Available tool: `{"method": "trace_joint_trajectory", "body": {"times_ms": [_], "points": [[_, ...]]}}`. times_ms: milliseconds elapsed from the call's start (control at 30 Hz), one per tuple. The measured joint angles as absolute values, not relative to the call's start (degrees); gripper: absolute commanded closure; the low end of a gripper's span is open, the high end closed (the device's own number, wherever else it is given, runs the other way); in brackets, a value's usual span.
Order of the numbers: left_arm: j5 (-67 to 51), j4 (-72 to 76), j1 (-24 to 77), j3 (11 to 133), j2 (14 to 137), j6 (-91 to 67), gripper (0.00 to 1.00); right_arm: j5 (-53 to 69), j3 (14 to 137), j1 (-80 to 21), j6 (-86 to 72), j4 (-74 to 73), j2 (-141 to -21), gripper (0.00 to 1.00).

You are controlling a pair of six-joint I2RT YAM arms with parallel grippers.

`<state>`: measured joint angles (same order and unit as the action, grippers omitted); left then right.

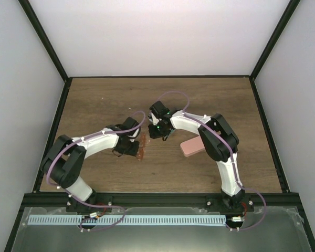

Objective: Organize the sunglasses
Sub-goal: Fold the sunglasses at the center of the board.

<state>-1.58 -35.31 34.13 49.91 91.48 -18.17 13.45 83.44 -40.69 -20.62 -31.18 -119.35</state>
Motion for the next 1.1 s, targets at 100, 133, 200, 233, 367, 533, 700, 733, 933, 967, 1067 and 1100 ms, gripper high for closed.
{"method": "trace_joint_trajectory", "body": {"times_ms": [100, 133, 200, 233, 367, 533, 700, 733, 933, 967, 1067, 1100], "points": [[-2.33, -35.81, 34.13, 50.22, 92.36, -17.96, 0.39, 13.98, 83.33, -40.69, -20.67, -31.11, -119.31, 0.79], [-2.59, -35.99, 34.13, 50.3, 92.53, -18.04, 0.31, 14.06, 83.24, -40.69, -20.67, -31.09, -119.28, 0.79], [-2.92, -36.32, 34.15, 50.61, 92.49, -18.11, 0.17, 14.24, 83.0, -40.77, -20.73, -31.03, -119.11, 0.79], [-2.94, -36.49, 34.17, 50.7, 92.42, -18.06, 0.16, 14.31, 82.83, -40.82, -20.84, -31.0, -118.98, 0.79], [-2.61, -37.56, 34.15, 50.89, 90.96, -19.09, 0.13, 14.5, 81.58, -41.32, -20.88, -31.16, -118.1, 0.79], [-1.63, -38.41, 34.15, 51.0, 88.18, -20.93, 0.04, 14.57, 81.19, -41.91, -21.06, -31.27, -117.84, 0.78], [-0.84, -38.89, 34.15, 51.0, 87.39, -24.69, 0.32, 14.52, 81.17, -42.37, -21.1, -31.48, -117.78, 0.79], [-0.38, -39.03, 34.15, 50.96, 87.15, -26.22, 0.38, 14.46, 81.17, -42.5, -21.1, -31.55, -117.75, 0.79], [1.65, -38.24, 34.41, 45.04, 83.0, -38.7, 0.72, 14.28, 81.1, -42.94, -21.1, -31.75, -117.67, 0.79], [2.17, -38.44, 34.5, 43.7, 81.89, -40.73, 0.75, 14.28, 81.1, -42.94, -21.12, -31.75, -117.67, 0.79], [3.88, -38.96, 34.57, 40.25, 78.67, -46.7, 0.78, 14.31, 81.1, -42.96, -21.12, -31.75, -117.67, 0.79], [4.29, -39.03, 34.54, 39.57, 78.35, -48.27, 0.78, 14.28, 81.1, -42.96, -21.12, -31.75, -117.67, 0.79]]}}
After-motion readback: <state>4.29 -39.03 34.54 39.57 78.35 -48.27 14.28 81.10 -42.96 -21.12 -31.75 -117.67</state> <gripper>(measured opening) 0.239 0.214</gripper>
